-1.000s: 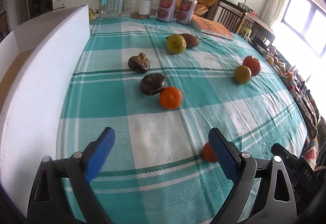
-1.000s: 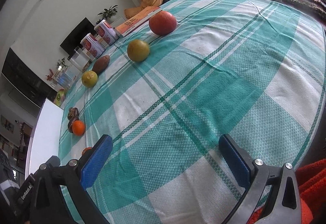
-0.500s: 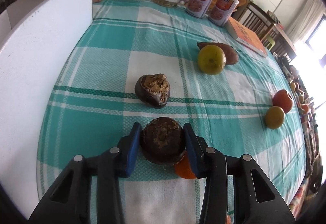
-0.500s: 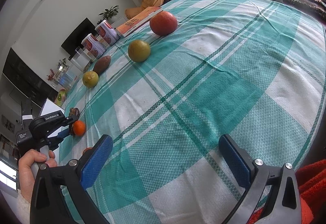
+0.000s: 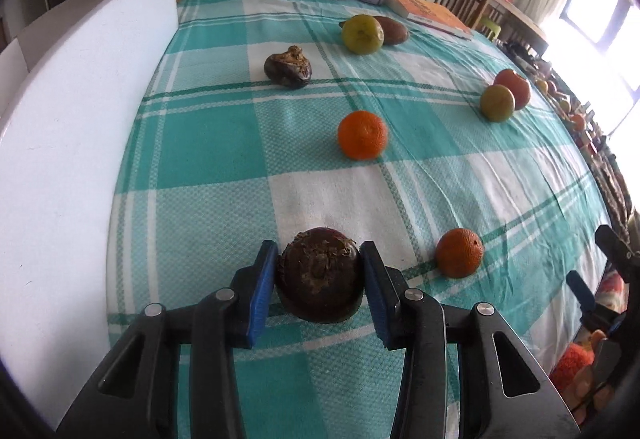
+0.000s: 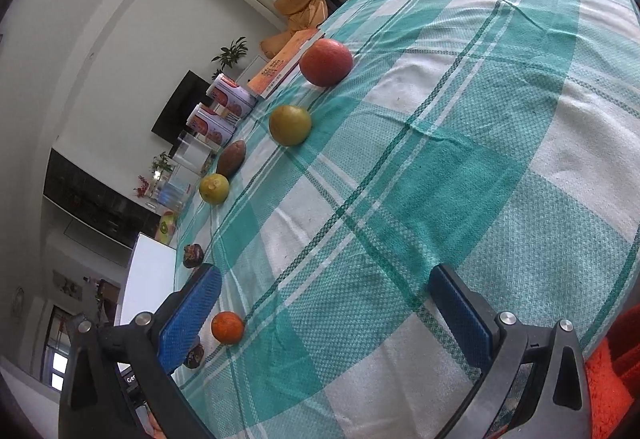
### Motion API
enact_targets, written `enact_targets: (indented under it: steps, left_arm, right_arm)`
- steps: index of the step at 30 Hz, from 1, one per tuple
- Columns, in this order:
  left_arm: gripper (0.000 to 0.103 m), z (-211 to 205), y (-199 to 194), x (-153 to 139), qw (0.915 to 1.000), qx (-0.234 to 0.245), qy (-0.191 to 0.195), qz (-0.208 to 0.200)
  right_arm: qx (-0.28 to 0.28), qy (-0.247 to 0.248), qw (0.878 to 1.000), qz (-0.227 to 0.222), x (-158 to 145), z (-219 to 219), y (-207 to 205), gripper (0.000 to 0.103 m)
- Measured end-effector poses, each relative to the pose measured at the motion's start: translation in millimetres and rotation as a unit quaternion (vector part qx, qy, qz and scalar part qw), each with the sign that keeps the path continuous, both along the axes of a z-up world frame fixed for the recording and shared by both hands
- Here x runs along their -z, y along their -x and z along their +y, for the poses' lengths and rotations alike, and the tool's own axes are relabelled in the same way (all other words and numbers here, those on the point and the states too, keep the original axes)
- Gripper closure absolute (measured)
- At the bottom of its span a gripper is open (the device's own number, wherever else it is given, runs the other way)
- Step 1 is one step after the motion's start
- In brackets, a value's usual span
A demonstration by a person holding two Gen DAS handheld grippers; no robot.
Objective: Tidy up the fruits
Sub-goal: 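Grasp the dark mangosteen with the left tool, then drop the mangosteen into the box with the left tool while the right tool drops a yellow pear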
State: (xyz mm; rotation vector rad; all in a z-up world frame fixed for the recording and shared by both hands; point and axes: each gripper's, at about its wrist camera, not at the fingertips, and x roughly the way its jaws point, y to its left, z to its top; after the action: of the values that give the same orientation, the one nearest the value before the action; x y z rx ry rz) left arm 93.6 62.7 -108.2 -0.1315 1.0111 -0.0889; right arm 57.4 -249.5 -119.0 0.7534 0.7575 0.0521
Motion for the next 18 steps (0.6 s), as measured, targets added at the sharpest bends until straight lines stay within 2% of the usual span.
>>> enact_targets:
  steps: [5, 8, 11, 16, 18]
  left_arm:
    - [0.054, -4.0, 6.5, 5.9, 0.9992, 0.016, -0.036, -0.008]
    - [0.054, -7.1, 9.1, 7.1, 0.998, 0.025, -0.054, -0.022]
    - [0.061, -7.2, 10.5, 7.0, 0.9978, 0.027, -0.052, -0.029]
    - [0.061, -3.8, 13.1, 7.0, 0.9983, 0.027, -0.041, -0.031]
    - [0.061, -0.6, 15.4, 5.7, 0.9988, 0.025, -0.029, -0.029]
  right_arm:
    - [-0.028, 0.045, 0.999, -0.006, -14.1, 1.7, -24.6, 0.0]
    - [-0.08, 0.097, 0.992, 0.02, -16.0, 6.4, -71.2, 0.0]
    - [-0.137, 0.167, 0.976, 0.034, -19.4, 17.4, -126.8, 0.0]
    - [-0.183, 0.292, 0.938, 0.043, -17.3, 47.8, -203.9, 0.0]
    - [-0.204, 0.331, 0.92, 0.053, -10.0, 60.2, -222.4, 0.009]
